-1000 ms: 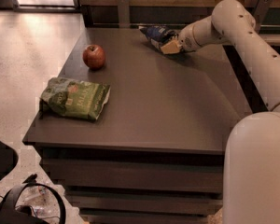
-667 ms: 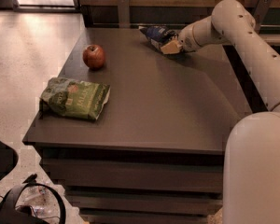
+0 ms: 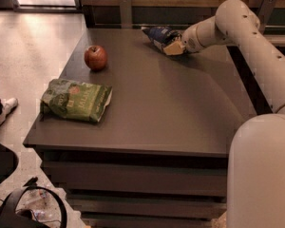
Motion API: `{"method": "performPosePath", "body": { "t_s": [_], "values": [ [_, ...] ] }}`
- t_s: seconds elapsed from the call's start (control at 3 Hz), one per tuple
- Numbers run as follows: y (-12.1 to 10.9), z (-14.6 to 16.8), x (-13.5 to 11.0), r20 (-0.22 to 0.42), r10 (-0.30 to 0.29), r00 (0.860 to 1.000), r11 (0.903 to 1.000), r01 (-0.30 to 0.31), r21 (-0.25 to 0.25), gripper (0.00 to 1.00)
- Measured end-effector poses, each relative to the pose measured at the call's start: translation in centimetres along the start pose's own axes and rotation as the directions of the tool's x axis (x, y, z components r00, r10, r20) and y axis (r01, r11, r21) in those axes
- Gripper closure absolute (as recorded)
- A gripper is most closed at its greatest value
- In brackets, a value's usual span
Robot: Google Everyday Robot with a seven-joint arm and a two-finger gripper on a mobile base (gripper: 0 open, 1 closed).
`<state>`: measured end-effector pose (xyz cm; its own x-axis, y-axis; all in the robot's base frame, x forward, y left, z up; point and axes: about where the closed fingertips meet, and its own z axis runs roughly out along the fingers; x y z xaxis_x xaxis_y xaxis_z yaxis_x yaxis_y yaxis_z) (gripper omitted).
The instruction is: Move blue chip bag near green jalapeno chip bag
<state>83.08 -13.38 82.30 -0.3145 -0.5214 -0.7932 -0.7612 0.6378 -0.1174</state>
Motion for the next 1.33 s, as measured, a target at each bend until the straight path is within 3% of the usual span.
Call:
{"method": "performPosePath", "body": {
  "t_s": [0.33,1.0,1.33],
  "values": [
    [0.0,0.0,0.0,0.000,0.000,1.000,1.0000,0.000,0.000,1.00],
    [3.0,-8.1,-4.6,0.018,-0.083,0.996,0.9964,0.082,0.020,1.00],
    [4.3,-10.7,-6.1,0.028,-0.111,0.993,0.9935,0.110,0.029,1.00]
  ]
}}
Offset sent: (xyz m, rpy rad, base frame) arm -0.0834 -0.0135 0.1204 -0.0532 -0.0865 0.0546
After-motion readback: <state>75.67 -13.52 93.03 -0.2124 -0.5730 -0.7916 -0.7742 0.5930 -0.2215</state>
